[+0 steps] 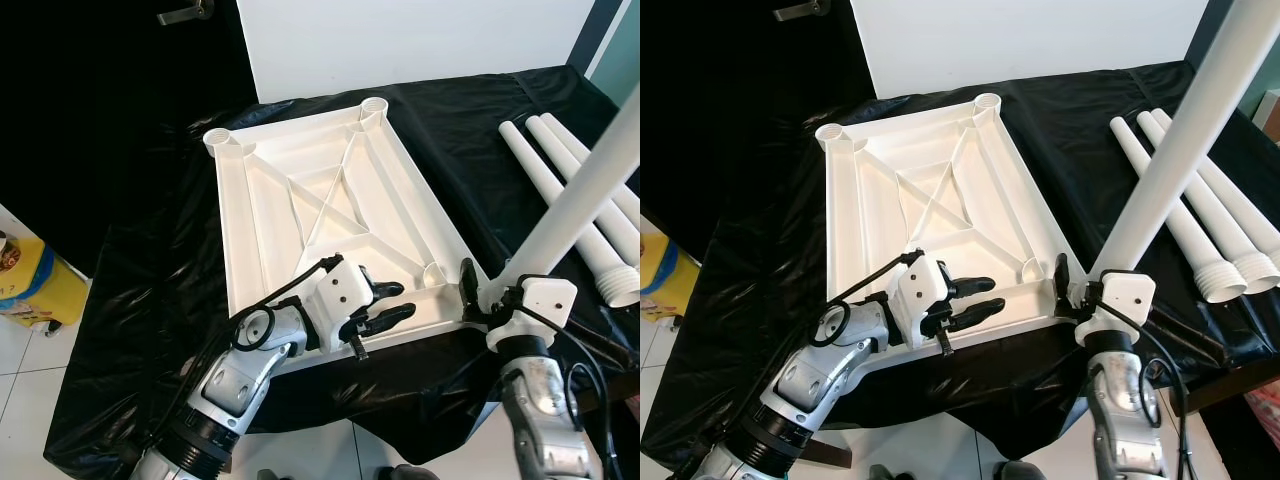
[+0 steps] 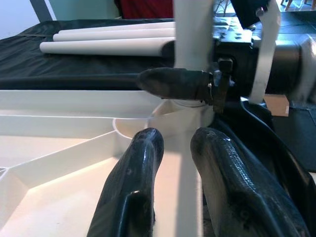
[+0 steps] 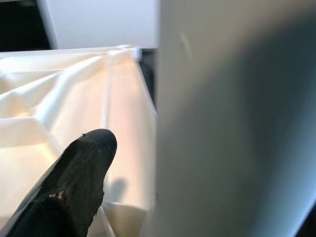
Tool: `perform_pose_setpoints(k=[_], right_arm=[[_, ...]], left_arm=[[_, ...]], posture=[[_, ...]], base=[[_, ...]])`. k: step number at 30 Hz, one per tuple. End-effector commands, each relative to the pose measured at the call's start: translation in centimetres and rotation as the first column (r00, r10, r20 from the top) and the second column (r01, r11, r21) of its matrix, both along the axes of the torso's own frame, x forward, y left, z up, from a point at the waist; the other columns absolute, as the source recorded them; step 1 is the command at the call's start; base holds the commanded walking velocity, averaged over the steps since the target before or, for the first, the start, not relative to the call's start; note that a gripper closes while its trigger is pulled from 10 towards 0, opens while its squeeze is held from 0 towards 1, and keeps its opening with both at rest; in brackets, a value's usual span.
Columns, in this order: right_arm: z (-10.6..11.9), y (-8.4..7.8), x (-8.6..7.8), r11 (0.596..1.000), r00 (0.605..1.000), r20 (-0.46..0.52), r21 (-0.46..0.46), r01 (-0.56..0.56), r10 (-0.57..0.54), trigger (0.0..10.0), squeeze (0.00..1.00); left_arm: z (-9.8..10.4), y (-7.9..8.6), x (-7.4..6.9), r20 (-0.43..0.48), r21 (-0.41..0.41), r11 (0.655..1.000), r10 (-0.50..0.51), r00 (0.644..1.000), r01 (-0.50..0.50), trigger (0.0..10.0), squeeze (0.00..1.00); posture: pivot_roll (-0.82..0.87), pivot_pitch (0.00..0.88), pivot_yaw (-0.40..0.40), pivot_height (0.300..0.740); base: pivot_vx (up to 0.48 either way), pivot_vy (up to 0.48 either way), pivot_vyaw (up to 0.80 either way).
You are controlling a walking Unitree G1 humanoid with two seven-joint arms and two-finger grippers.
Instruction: Building children table
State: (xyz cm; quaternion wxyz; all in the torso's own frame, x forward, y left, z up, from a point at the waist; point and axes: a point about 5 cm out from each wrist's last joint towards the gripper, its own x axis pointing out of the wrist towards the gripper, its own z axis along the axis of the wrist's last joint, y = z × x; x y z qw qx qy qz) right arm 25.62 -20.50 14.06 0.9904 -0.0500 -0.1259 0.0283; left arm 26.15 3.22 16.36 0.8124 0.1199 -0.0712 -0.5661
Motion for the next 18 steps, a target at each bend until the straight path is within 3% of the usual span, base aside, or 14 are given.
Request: perform_pose_setpoints(k=[1, 14, 15, 18], right_arm=[[0.5, 0.2, 0.4, 0.997, 0.997, 0.005, -0.008, -0.080, 0.080, 10.0, 0.00], [0.8, -1.4, 0.6, 0.967, 0.971, -0.064, -0.096, -0.235, 0.230, 10.0, 0.00], [0.5, -1.8, 0.5, 0.966, 0.969, -0.082, -0.094, -0.242, 0.234, 0.0, 0.00], [0.0, -2.6, 0.3, 0.966, 0.965, -0.113, -0.084, -0.245, 0.235, 0.0, 0.00]], left_arm=[[-0.3, 0.1, 0.1, 0.003, 0.013, 1.000, 0.007, 1.000, -0.007, 10.0, 0.00], [-0.2, 0.1, 0.1, 0.010, 0.012, 1.000, 0.012, 1.000, -0.012, 10.0, 0.00], [-0.2, 0.1, 0.1, 0.011, 0.011, 1.000, 0.014, 1.000, -0.014, 10.0, 0.00], [-0.1, 0.2, 0.1, 0.012, 0.009, 1.000, 0.017, 1.000, -0.018, 10.0, 0.00]], posture=[[-0.19, 0.093, 0.061, 0.740], [-0.18, 0.088, 0.057, 0.740], [-0.18, 0.089, 0.057, 0.740], [-0.18, 0.093, 0.056, 0.740]], base=[[0.000, 0.000, 0.00], [0.000, 0.000, 0.00], [0.000, 0.000, 0.00], [0.000, 0.000, 0.00]])
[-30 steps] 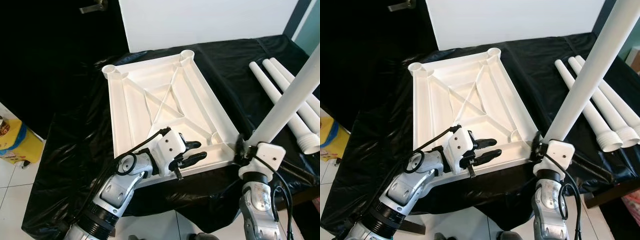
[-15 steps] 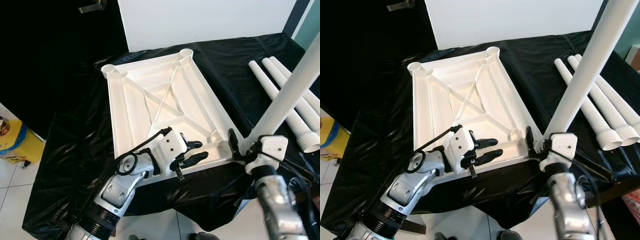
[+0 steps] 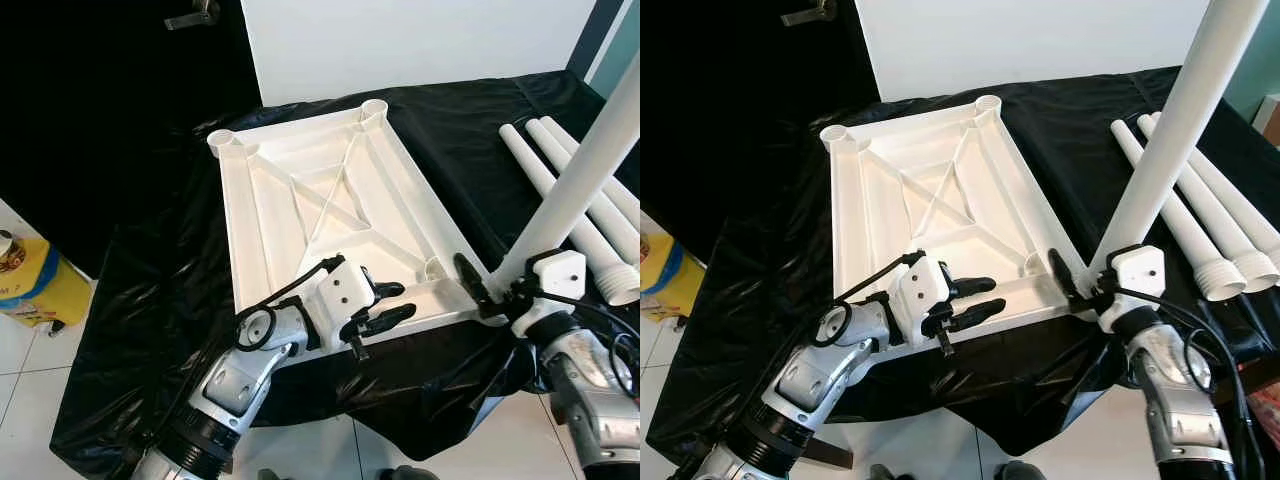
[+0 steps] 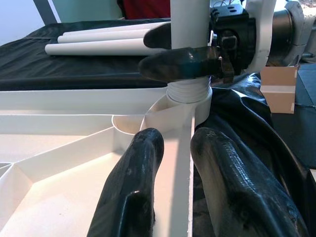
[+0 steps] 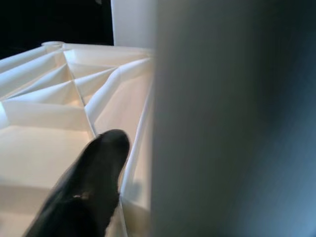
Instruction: Building children table
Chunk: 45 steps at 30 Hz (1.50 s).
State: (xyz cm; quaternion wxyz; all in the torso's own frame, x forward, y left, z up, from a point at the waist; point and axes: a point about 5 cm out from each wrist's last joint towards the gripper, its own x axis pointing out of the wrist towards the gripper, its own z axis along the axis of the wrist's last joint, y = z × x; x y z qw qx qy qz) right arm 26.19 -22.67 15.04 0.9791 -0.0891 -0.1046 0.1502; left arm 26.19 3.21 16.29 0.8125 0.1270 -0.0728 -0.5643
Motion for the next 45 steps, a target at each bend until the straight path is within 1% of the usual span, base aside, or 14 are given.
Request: perform_pose_setpoints(k=[1, 10, 11, 12, 26, 29, 32, 35, 37, 38, 41, 42, 44, 45], right_arm=[[-1.3, -0.9, -0.3, 1.000, 0.997, -0.076, 0.010, -0.009, 0.010, 0.0, 0.00], [-2.3, -1.7, -0.6, 0.999, 0.992, -0.127, 0.032, -0.018, 0.022, 0.0, 0.00], [-2.4, -1.8, -0.6, 0.999, 0.991, -0.134, 0.032, -0.013, 0.017, 2.6, 0.00], [-2.5, -1.9, -0.6, 0.999, 0.990, -0.140, 0.035, -0.005, 0.010, 10.0, 0.00], [-2.8, -1.8, -0.3, 0.997, 0.987, -0.158, 0.080, 0.023, -0.010, 10.0, 0.00], [-2.9, -1.7, -0.2, 0.994, 0.985, -0.166, 0.089, 0.062, -0.047, 10.0, 0.00], [-3.2, -1.2, 0.1, 0.980, 0.969, -0.191, 0.094, 0.177, -0.157, 10.0, 0.00], [-3.3, -0.9, 0.2, 0.970, 0.961, -0.198, 0.111, 0.217, -0.193, 10.0, 0.00], [-3.5, 0.1, 0.2, 0.951, 0.944, -0.212, 0.125, 0.282, -0.251, 10.0, 0.00], [-3.5, 0.1, 0.2, 0.951, 0.944, -0.212, 0.125, 0.282, -0.251, 10.0, 0.00], [-3.7, 1.8, -0.1, 0.900, 0.899, -0.216, 0.135, 0.414, -0.381, 10.0, 0.00], [-3.7, 1.8, -0.1, 0.900, 0.899, -0.216, 0.135, 0.414, -0.381, 10.0, 0.00], [-3.5, 2.7, -0.3, 0.855, 0.868, -0.207, 0.180, 0.487, -0.451, 10.0, 0.00], [-3.6, 3.2, -0.4, 0.825, 0.842, -0.220, 0.192, 0.532, -0.492, 10.0, 0.00]], left_arm=[[0.0, 0.2, 0.1, 0.001, -0.001, 1.000, 0.016, 1.000, -0.016, 10.0, 0.00], [-0.1, 0.4, 0.1, -0.001, 0.000, 1.000, 0.019, 1.000, -0.019, 10.0, 0.00], [0.0, 0.5, 0.1, -0.001, 0.001, 1.000, 0.021, 1.000, -0.021, 10.0, 0.00], [0.0, 0.5, 0.1, -0.001, 0.002, 1.000, 0.022, 1.000, -0.022, 10.0, 0.00], [0.0, 0.6, 0.1, -0.003, 0.003, 1.000, 0.025, 1.000, -0.025, 10.0, 0.00], [0.0, 0.6, 0.1, -0.004, 0.004, 1.000, 0.027, 1.000, -0.027, 10.0, 0.00], [0.0, 0.6, 0.1, -0.004, 0.003, 1.000, 0.030, 1.000, -0.030, 10.0, 0.00], [0.0, 0.6, 0.1, -0.005, 0.002, 1.000, 0.030, 1.000, -0.030, 10.0, 0.00], [-0.1, 0.6, 0.1, -0.004, 0.002, 0.999, 0.032, 0.999, -0.032, 10.0, 0.00], [-0.1, 0.6, 0.1, -0.004, 0.002, 0.999, 0.032, 0.999, -0.032, 10.0, 0.00], [-0.1, 0.6, 0.1, -0.004, 0.000, 0.999, 0.037, 0.999, -0.037, 10.0, 0.00], [-0.1, 0.6, 0.1, -0.004, 0.000, 0.999, 0.037, 0.999, -0.037, 10.0, 0.00], [-0.1, 0.6, 0.0, -0.004, -0.001, 0.999, 0.039, 0.999, -0.039, 10.0, 0.00], [-0.1, 0.6, 0.0, -0.003, -0.001, 0.999, 0.040, 0.999, -0.040, 10.0, 0.00]], posture=[[-0.18, 0.094, 0.057, 0.740], [-0.18, 0.106, 0.061, 0.740], [-0.18, 0.109, 0.062, 0.740], [-0.17, 0.113, 0.062, 0.740], [-0.17, 0.120, 0.064, 0.740], [-0.17, 0.121, 0.061, 0.740], [-0.17, 0.119, 0.054, 0.740], [-0.17, 0.119, 0.054, 0.740], [-0.17, 0.116, 0.050, 0.740], [-0.17, 0.116, 0.050, 0.740], [-0.16, 0.111, 0.041, 0.740], [-0.16, 0.111, 0.041, 0.740], [-0.15, 0.109, 0.038, 0.740], [-0.15, 0.107, 0.035, 0.740]], base=[[0.000, 0.000, 0.00], [0.000, 0.000, 0.00], [0.000, 0.000, 0.00], [0.000, 0.000, 0.00], [0.000, 0.000, 0.00], [0.000, 0.000, 0.00], [0.000, 0.000, 0.00], [0.000, 0.000, 0.00], [0.000, 0.000, 0.00], [0.000, 0.000, 0.00], [0.000, 0.000, 0.00], [0.000, 0.000, 0.00], [0.000, 0.000, 0.00], [0.000, 0.000, 0.00]])
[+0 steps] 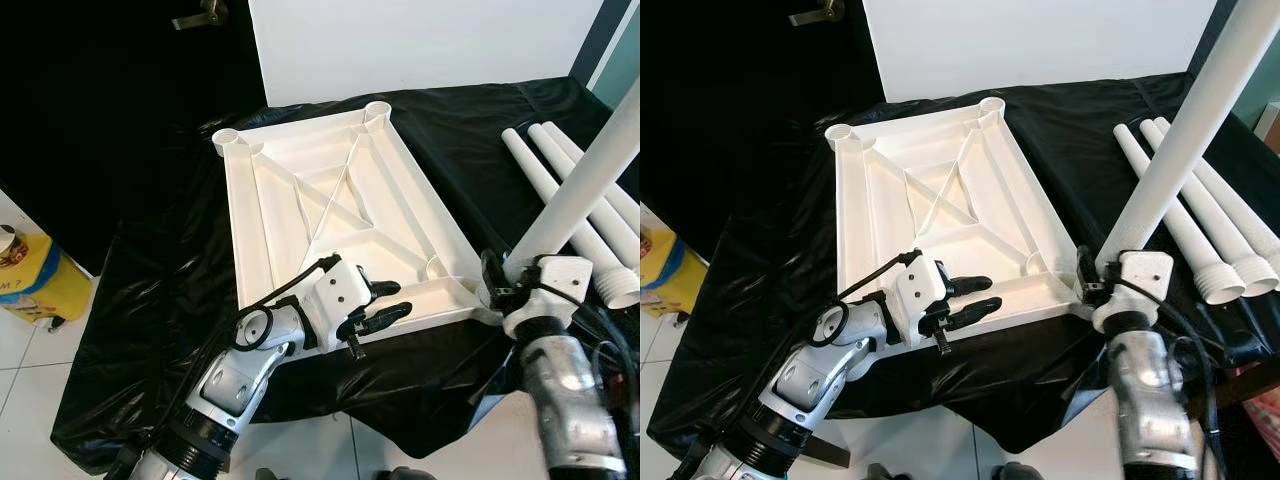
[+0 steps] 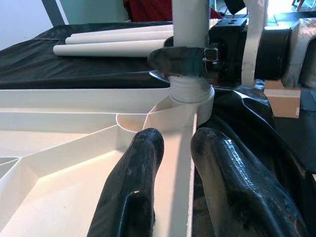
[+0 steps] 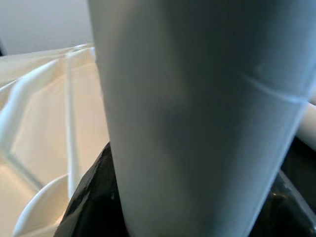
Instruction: Building children table
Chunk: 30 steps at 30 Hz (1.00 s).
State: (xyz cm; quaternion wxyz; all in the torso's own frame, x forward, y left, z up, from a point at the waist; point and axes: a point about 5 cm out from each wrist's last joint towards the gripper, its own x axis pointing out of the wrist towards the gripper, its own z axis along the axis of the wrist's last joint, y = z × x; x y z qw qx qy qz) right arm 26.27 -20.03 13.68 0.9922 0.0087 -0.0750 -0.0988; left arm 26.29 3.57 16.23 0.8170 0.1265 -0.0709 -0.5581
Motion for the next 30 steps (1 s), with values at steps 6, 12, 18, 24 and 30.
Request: perform_pose_setpoints(k=[6, 12, 18, 24, 30], right_arm=[[-2.1, 2.0, -0.5, 0.988, 0.987, -0.116, 0.096, 0.121, -0.109, 10.0, 0.00], [-1.9, 2.0, -0.7, 0.986, 0.986, -0.114, 0.094, 0.136, -0.125, 10.0, 0.00], [-1.4, 2.6, -0.7, 0.990, 0.991, -0.085, 0.092, 0.110, -0.103, 10.0, 0.00], [-0.7, 2.7, -0.8, 0.993, 0.996, -0.039, 0.083, 0.085, -0.082, 10.0, 1.00], [0.6, 1.8, -0.7, 0.999, 0.998, 0.055, 0.052, -0.010, 0.007, 10.0, 1.00]], left_arm=[[0.0, 0.3, -0.1, -0.001, -0.004, 1.000, 0.028, 1.000, -0.028, 10.0, 0.00], [0.0, 0.2, -0.2, 0.000, -0.002, 1.000, 0.021, 1.000, -0.021, 10.0, 0.00], [0.0, 0.2, -0.2, 0.002, -0.001, 1.000, 0.021, 1.000, -0.021, 10.0, 0.00], [-0.1, 0.1, -0.2, 0.000, -0.002, 1.000, 0.018, 1.000, -0.018, 10.0, 0.00], [0.0, 0.1, -0.2, 0.000, -0.001, 1.000, 0.017, 1.000, -0.017, 10.0, 0.00]], posture=[[-0.15, 0.105, 0.033, 0.740], [-0.15, 0.098, 0.034, 0.740], [-0.15, 0.094, 0.034, 0.740], [-0.15, 0.094, 0.033, 0.740], [-0.16, 0.097, 0.037, 0.740]], base=[[0.000, 0.000, 0.00], [0.000, 0.000, 0.00], [0.000, 0.000, 0.00], [0.000, 0.000, 0.00], [0.000, 0.000, 0.00]])
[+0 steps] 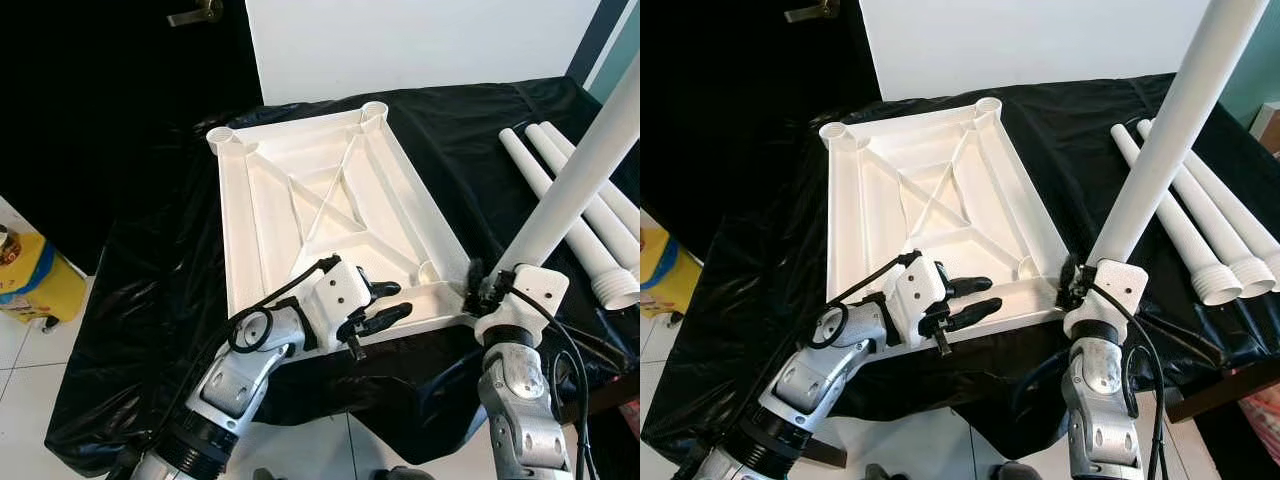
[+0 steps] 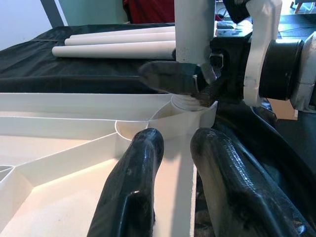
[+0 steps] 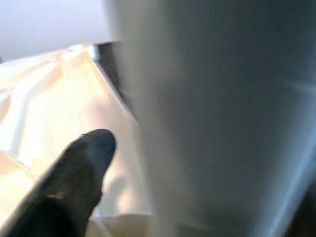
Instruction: Building children table
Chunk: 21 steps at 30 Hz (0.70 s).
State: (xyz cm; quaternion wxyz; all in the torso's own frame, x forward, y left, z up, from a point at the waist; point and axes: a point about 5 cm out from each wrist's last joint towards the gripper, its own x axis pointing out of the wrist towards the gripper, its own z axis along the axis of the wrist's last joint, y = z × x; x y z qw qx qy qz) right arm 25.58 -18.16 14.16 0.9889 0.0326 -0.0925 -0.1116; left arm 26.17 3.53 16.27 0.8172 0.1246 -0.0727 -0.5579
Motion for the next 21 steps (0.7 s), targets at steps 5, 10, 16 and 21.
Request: perform_pose_setpoints(k=[5, 10, 16, 21], right_arm=[[0.4, -1.4, 0.1, 0.991, 0.991, 0.026, -0.040, -0.129, 0.130, 10.0, 0.80], [0.5, -2.1, 0.2, 0.967, 0.970, 0.011, -0.083, -0.240, 0.241, 10.0, 0.00], [0.1, -3.4, 0.3, 0.905, 0.919, -0.064, -0.163, -0.393, 0.388, 10.0, 0.00], [0.0, -4.2, 0.5, 0.864, 0.888, -0.105, -0.206, -0.459, 0.447, 10.0, 0.00]], left_arm=[[-0.1, 0.1, -0.1, -0.001, 0.003, 1.000, 0.015, 1.000, -0.015, 10.0, 0.00], [-0.1, 0.1, -0.1, -0.001, 0.003, 1.000, 0.013, 1.000, -0.013, 10.0, 0.00], [0.0, 0.2, 0.1, 0.001, 0.005, 1.000, 0.017, 1.000, -0.017, 10.0, 0.00], [0.1, 0.3, 0.1, 0.003, 0.004, 1.000, 0.018, 1.000, -0.018, 10.0, 0.00]], posture=[[-0.16, 0.099, 0.037, 0.740], [-0.16, 0.102, 0.042, 0.740], [-0.17, 0.107, 0.048, 0.740], [-0.17, 0.108, 0.052, 0.740]], base=[[0.000, 0.000, 0.00], [0.000, 0.000, 0.00], [0.000, 0.000, 0.00], [0.000, 0.000, 0.00]])
